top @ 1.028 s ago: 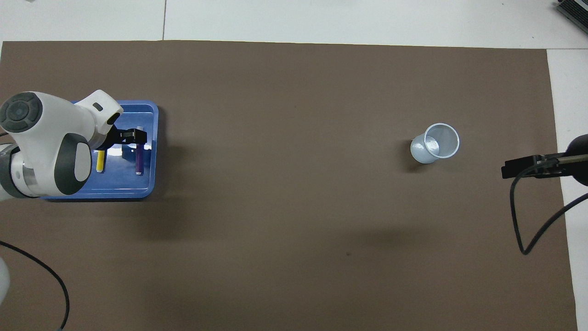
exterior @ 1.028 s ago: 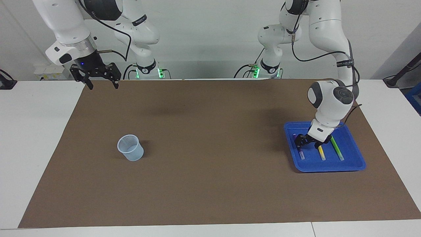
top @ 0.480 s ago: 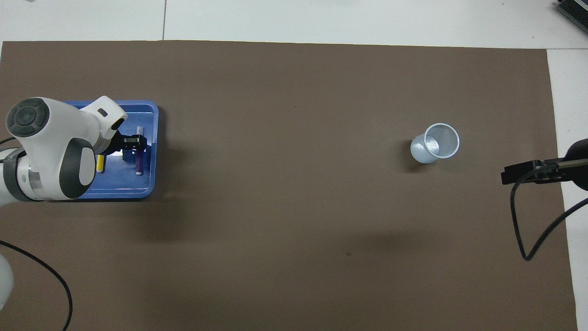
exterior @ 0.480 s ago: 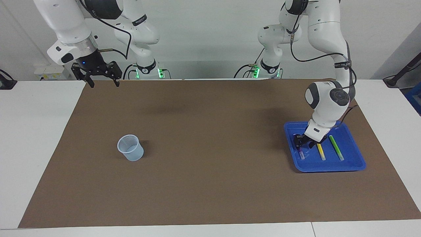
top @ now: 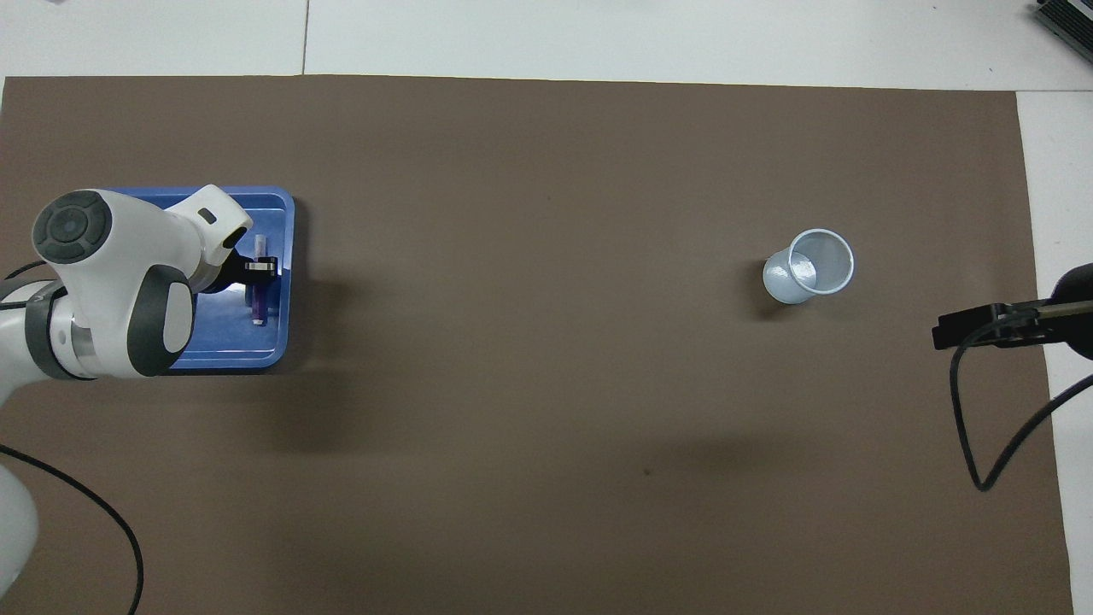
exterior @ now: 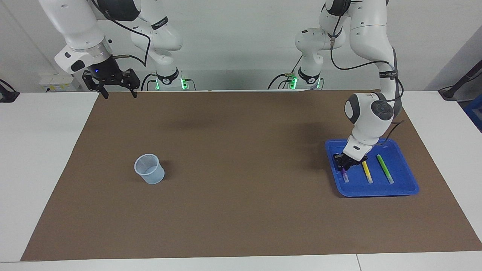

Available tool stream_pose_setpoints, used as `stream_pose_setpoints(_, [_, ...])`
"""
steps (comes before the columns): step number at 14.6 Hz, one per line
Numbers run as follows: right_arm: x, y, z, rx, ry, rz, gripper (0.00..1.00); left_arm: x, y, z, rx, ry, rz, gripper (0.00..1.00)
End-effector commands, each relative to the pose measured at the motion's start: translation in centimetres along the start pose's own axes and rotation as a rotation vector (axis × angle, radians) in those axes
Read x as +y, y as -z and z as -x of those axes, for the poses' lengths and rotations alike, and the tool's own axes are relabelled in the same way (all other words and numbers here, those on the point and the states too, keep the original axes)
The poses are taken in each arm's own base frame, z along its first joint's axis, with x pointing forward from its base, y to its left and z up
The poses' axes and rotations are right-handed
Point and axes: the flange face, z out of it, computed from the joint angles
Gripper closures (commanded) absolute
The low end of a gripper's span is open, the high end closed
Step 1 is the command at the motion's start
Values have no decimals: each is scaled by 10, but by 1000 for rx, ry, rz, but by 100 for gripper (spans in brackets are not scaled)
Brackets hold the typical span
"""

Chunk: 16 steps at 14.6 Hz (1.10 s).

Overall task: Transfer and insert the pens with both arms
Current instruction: 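Move the left gripper over the purple pen and grasp it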

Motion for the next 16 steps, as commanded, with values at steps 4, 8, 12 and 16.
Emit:
stream_pose_setpoints(4, [3,1,9,-7,19,6,0,-1,1,4,-8,22,-14,100])
stream_pose_setpoints(8, [5,2,10,-7,15,4,0,-1,41,-21,-56,47,-15,100])
stream_pose_setpoints(12, [5,3,10,-4,15,5,0,3,83,-38,-75,126,-17,100])
stream_pose_setpoints(16, [5,3,10,-4,15,1,0,28,119,-43,-92,282,37,100])
